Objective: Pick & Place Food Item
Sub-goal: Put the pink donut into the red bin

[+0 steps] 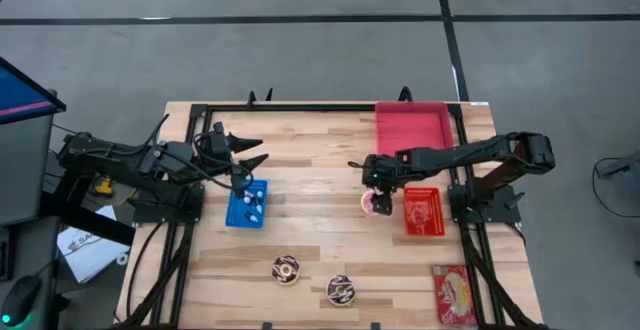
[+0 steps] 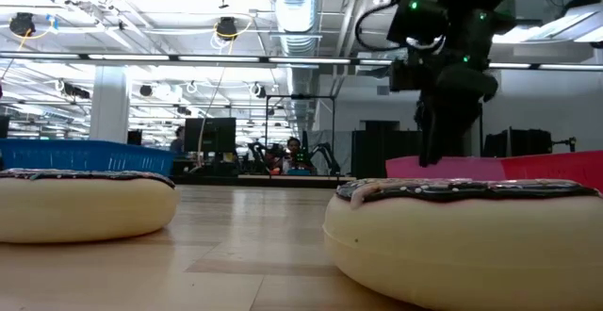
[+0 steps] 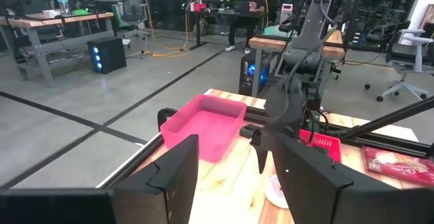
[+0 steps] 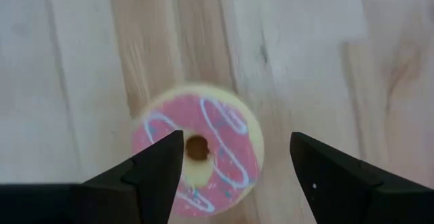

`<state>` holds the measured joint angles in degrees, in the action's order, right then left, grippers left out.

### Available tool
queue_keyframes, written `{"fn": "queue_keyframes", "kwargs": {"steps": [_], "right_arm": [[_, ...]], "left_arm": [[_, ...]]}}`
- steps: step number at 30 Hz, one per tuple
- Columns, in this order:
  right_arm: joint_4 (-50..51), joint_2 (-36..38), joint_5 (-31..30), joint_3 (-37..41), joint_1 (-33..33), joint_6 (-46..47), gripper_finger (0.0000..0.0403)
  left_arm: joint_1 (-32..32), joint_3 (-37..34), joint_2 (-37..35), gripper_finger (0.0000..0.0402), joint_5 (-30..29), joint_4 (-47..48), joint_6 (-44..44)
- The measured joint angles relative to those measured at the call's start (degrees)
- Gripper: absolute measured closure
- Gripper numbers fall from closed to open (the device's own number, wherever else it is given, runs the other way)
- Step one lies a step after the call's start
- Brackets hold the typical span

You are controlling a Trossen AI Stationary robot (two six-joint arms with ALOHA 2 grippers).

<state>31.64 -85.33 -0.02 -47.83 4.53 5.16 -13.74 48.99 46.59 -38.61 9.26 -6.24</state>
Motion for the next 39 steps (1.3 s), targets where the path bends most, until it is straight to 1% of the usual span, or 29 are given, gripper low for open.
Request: {"fn": "queue_keyframes", "kwargs": {"steps": [6,14,19,31,39], "right_arm": [[-0.9,-4.9,0.0,0.1,-1.2,-0.5,0.0142],[-1.6,-8.5,0.0,-0.1,-1.8,-0.5,0.0142],[-1.5,-8.2,0.0,-0.1,-1.3,-0.7,0.0142],[-0.7,-7.0,-0.2,0.1,2.4,-1.1,0.0143],[-0.8,-7.0,-0.1,0.1,1.8,-0.8,0.0143]], "left_arm": [[0.0,0.0,0.0,0.022,0.0,0.1,-0.1],[0.0,0.0,0.0,0.022,0.0,0.2,-0.4],[0.0,0.0,0.0,0.022,0.0,0.2,-0.4],[0.0,0.0,0.0,0.022,-0.3,0.2,-1.7],[0.0,0.0,0.0,0.022,-0.7,0.2,-1.7]]}}
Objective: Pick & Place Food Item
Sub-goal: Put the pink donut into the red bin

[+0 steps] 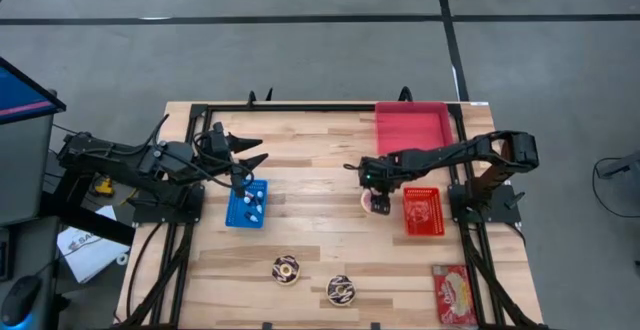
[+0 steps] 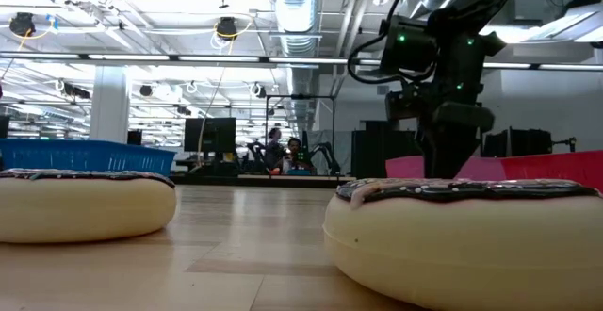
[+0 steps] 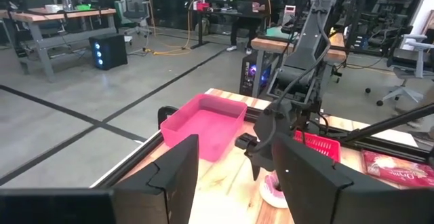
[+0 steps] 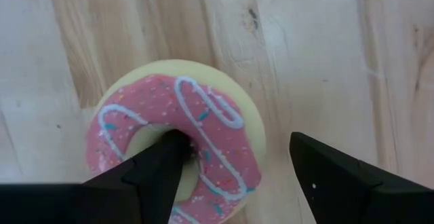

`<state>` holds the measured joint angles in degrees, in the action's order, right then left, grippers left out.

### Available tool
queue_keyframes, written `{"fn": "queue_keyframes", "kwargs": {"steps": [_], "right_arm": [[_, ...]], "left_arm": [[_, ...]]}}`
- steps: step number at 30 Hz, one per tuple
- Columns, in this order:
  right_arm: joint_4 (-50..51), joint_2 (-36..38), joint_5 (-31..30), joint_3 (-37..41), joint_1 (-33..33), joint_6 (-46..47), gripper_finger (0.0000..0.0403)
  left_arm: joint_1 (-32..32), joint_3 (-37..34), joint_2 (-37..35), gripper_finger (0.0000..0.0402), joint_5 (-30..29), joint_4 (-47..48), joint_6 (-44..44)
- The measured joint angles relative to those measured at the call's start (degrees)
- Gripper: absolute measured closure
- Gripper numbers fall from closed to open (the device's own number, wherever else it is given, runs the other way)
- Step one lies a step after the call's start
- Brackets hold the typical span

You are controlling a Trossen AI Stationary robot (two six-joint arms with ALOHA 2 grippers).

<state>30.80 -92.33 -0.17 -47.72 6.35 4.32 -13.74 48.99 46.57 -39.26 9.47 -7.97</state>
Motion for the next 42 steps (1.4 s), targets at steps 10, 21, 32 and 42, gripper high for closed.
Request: {"fn": "queue_keyframes", "kwargs": {"steps": [10,21,32,42], "right_arm": [[0.0,0.0,0.2,0.0,-0.4,0.2,0.021],[0.2,5.2,1.9,-0.1,-0.4,3.8,0.03],[15.6,20.2,-0.1,-0.1,-3.4,17.6,0.0305],[33.2,31.0,-7.5,-0.1,-10.5,30.4,0.0305]], "left_arm": [[0.0,0.0,0.0,0.022,-0.3,0.0,0.0],[0.0,0.0,0.0,0.022,-0.7,0.0,0.0],[0.0,0.0,0.0,0.022,-1.3,0.0,0.0],[0.0,0.0,0.0,0.022,-2.6,0.0,0.0]]}}
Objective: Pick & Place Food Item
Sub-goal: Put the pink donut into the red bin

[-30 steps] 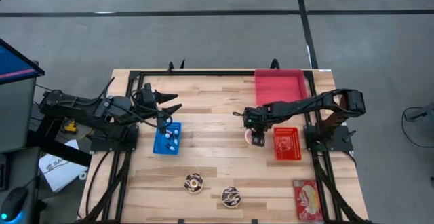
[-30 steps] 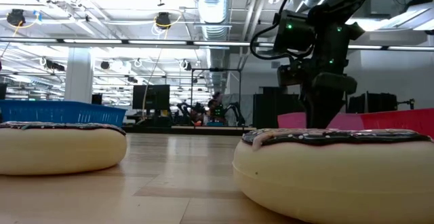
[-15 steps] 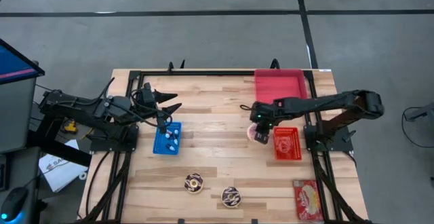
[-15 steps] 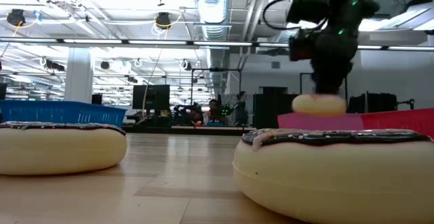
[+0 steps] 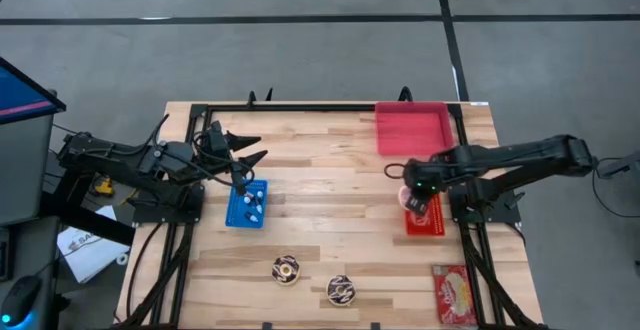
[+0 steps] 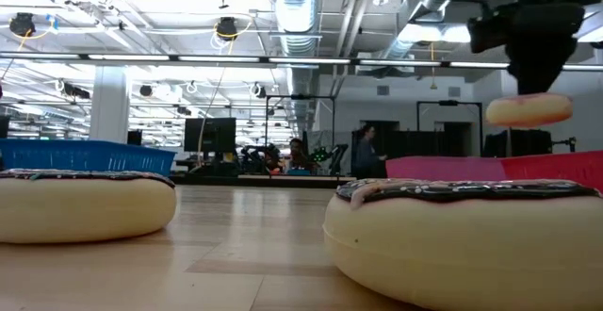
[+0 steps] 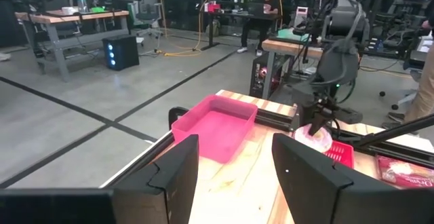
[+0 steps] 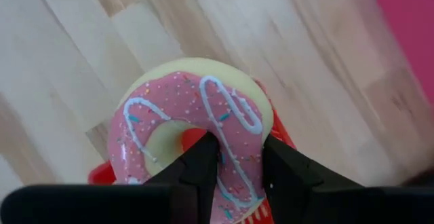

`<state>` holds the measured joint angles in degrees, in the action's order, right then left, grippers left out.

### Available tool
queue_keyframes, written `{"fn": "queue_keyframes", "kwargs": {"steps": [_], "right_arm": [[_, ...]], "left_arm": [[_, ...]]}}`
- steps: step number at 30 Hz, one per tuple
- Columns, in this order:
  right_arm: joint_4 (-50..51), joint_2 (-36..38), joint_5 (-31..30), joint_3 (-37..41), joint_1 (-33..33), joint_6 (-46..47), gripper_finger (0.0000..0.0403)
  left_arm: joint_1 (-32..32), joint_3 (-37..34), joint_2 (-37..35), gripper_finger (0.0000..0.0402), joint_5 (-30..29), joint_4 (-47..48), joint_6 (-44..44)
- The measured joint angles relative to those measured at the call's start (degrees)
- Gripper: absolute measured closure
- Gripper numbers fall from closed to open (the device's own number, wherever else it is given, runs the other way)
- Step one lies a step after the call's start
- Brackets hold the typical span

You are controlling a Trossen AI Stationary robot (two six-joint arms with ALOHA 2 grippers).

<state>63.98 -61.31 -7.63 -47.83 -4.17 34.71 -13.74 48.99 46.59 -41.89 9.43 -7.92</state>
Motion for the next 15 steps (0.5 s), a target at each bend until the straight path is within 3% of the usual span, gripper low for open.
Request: {"fn": "queue_keyframes", "kwargs": {"steps": [6,15], "right_arm": [[2.6,3.7,-2.7,0.0,-2.5,3.5,0.0305],[2.9,12.8,3.0,7.4,-2.5,5.8,0.0305]], "left_arm": [[0.0,0.0,0.0,0.022,-0.1,-0.2,0.0],[0.0,0.0,1.0,0.022,-0.3,-2.1,0.0]]}}
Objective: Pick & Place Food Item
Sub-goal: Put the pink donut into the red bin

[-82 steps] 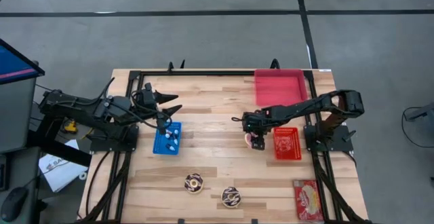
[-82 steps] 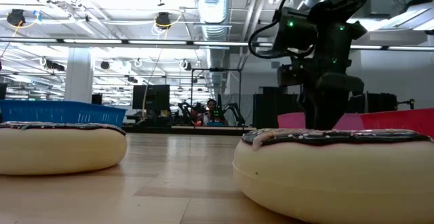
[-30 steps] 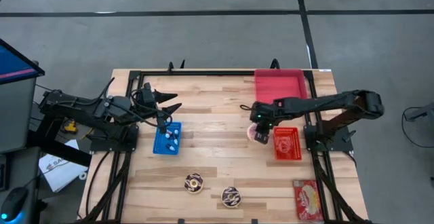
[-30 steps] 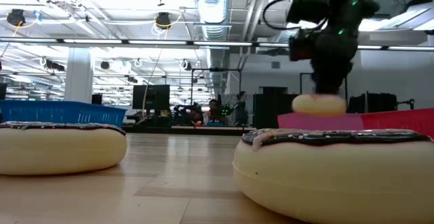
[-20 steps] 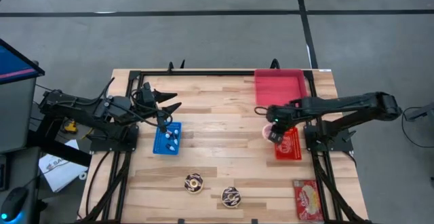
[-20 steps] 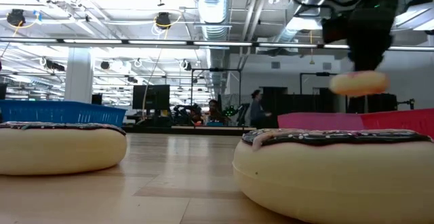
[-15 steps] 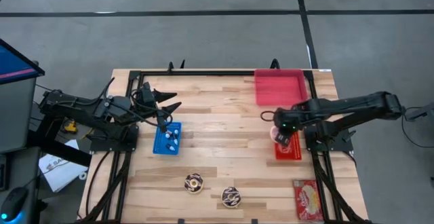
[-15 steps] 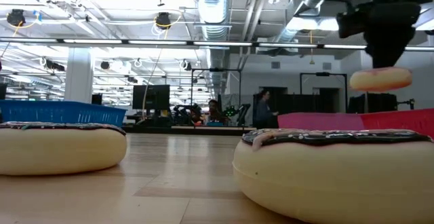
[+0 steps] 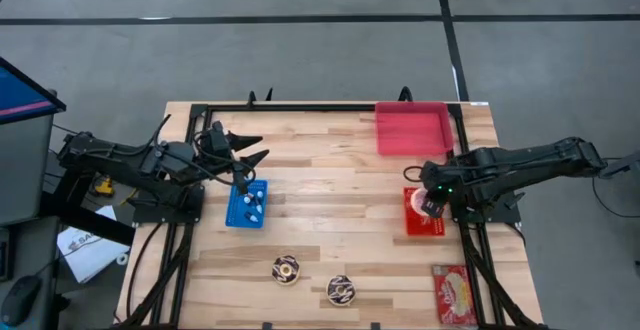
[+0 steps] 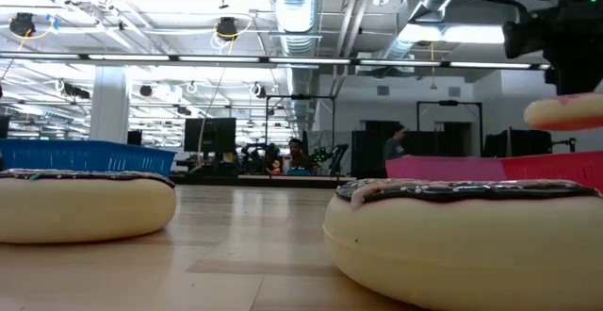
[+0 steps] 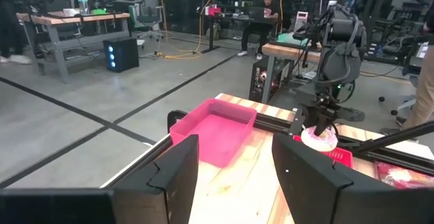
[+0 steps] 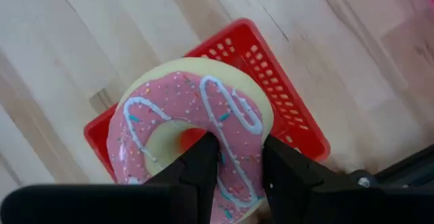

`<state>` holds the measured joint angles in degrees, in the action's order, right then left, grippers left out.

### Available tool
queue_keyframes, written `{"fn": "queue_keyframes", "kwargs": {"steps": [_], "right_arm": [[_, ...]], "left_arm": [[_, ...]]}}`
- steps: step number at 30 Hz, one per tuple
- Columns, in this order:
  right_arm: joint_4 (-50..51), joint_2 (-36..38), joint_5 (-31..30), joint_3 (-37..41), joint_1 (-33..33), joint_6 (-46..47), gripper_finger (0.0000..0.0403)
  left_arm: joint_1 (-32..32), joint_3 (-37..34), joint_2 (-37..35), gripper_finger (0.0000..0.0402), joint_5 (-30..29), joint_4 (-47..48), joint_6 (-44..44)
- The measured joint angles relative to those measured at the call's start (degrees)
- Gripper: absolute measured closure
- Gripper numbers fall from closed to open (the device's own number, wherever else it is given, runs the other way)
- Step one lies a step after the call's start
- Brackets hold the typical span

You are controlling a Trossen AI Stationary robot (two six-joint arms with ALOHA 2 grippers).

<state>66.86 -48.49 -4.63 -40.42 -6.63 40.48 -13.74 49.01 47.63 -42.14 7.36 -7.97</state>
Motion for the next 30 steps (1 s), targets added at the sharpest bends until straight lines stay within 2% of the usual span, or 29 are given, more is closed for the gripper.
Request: {"fn": "queue_keyframes", "kwargs": {"steps": [6,13,21,30], "right_arm": [[-1.5,5.4,-4.5,4.1,0.0,5.2,0.0305],[-2.1,6.6,-10.6,5.6,-0.1,14.2,0.0305],[-2.2,4.3,-15.4,5.6,-1.3,24.7,0.0305],[-1.2,-2.4,-20.5,5.6,-11.0,35.7,0.0305]], "left_arm": [[0.0,0.0,3.4,0.022,0.0,-3.1,0.0],[0.0,0.0,7.3,0.022,0.0,-7.0,-1.4],[0.0,0.0,8.7,0.022,-0.1,-10.0,-1.7],[0.0,0.0,8.8,0.022,-0.4,-10.5,-1.5]]}}
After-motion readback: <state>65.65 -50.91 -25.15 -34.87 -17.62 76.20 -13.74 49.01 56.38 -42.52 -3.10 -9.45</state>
